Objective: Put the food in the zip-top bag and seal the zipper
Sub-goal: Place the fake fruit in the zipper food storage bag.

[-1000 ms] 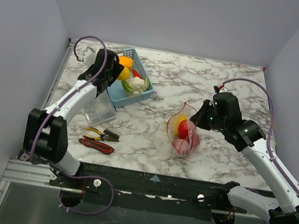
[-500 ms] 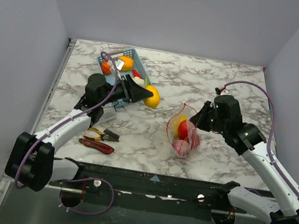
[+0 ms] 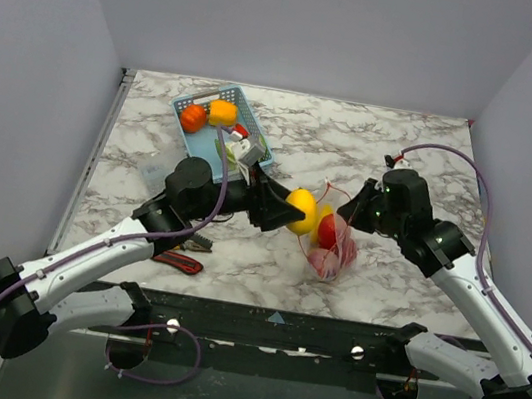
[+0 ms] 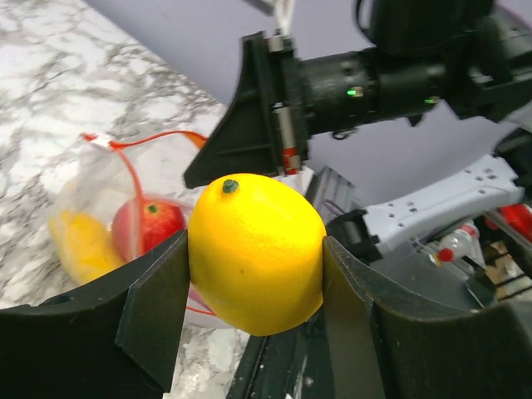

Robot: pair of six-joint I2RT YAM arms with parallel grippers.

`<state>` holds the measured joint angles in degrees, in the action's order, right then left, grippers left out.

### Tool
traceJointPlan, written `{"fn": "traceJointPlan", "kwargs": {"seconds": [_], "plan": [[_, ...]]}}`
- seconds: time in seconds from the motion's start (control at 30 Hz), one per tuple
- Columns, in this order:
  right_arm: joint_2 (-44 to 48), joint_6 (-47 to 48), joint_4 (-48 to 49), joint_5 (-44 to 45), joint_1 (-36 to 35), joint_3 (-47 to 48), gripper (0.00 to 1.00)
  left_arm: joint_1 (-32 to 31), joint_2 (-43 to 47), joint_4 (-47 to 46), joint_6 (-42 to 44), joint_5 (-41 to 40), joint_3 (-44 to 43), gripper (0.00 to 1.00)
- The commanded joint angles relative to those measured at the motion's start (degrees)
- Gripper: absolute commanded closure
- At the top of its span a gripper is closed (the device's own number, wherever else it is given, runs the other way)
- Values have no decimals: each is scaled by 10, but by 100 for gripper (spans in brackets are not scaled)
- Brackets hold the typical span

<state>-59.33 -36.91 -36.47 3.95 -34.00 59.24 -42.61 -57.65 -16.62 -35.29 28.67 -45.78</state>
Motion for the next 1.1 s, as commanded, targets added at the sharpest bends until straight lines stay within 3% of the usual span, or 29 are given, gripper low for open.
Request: {"fn": "traceJointPlan", "kwargs": {"seconds": [0.0, 0.23, 0.47, 0.5, 0.57, 0.6, 1.07], "plan": [[19, -10, 17, -6, 2, 3, 100, -42, -25, 75, 58, -126, -18, 90], [23, -13, 19, -8, 3, 3, 100, -82, -83, 62, 33, -190, -46, 77], [29, -16, 16, -9, 2, 5, 99, -107, -127, 56, 22, -208, -64, 56], [30, -16, 15, -8, 2, 5, 99, -109, -130, 57, 20, -208, -65, 51], [31, -15, 13, -7, 3, 6, 99, -109, -136, 64, 18, -208, -69, 25], [32, -15, 13, -7, 3, 6, 99, -110, -137, 66, 16, -210, -69, 20], [29, -11, 13, -5, 2, 4, 100, -108, -77, 74, 40, -252, -50, 18]]}}
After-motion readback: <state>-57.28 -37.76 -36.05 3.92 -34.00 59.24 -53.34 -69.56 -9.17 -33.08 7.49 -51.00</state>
